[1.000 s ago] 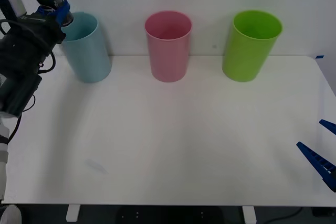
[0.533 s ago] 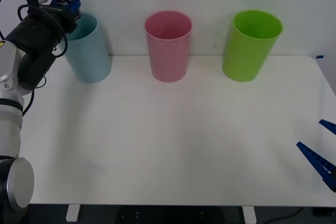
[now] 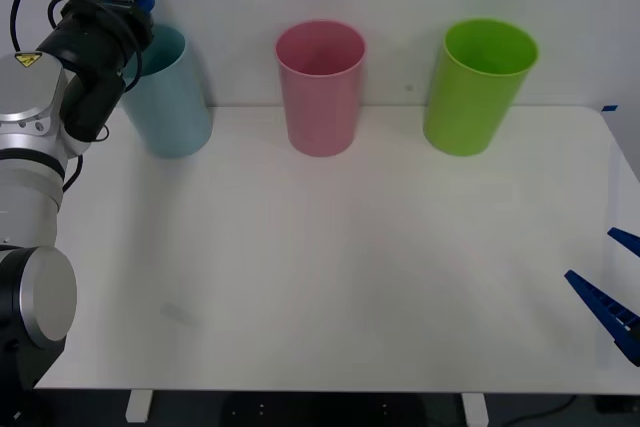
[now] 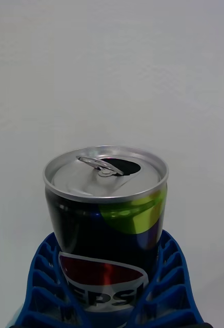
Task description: Grasp the object on the table and drop it into the matching bin: aluminum can to the light blue bin, PET bottle to the pink bin.
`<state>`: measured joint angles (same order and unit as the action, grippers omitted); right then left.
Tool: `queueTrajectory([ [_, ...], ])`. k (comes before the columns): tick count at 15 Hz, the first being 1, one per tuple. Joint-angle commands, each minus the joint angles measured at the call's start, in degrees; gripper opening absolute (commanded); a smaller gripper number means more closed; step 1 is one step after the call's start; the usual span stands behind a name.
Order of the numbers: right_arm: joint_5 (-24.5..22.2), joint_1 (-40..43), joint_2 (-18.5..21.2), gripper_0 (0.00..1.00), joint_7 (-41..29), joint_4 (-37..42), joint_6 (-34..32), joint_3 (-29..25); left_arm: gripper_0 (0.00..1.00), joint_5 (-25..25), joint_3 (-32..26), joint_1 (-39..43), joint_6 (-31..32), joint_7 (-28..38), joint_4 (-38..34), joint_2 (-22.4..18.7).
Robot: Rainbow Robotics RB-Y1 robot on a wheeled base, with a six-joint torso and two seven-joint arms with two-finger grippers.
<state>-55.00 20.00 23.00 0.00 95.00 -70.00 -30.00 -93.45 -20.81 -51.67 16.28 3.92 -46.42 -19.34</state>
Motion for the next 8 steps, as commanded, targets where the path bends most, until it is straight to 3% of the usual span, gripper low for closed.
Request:
queueTrajectory([
  [1,0.0,0.0,0.0,1.00,0.0,0.0,0.0,0.0,0.00,0.4,0.2,0.1,0.0,-0.5,0.0,0.0],
  [5,0.0,0.0,0.0,1.00,0.0,0.0,0.0,0.0,0.00,0.8,0.5,0.1,0.1,-0.8,0.0,0.0],
  [6,0.0,0.0,0.0,1.00,0.0,0.0,0.0,0.0,0.07,1.1,0.7,0.1,0.0,-0.8,0.0,0.0],
  [7,0.0,0.0,0.0,1.00,0.0,0.0,0.0,0.0,0.64,1.3,0.8,0.1,0.0,-0.9,0.0,0.0],
  [8,0.0,0.0,0.0,1.00,0.0,0.0,0.0,0.0,1.00,1.8,1.0,0.1,-0.4,-0.8,0.0,0.0],
])
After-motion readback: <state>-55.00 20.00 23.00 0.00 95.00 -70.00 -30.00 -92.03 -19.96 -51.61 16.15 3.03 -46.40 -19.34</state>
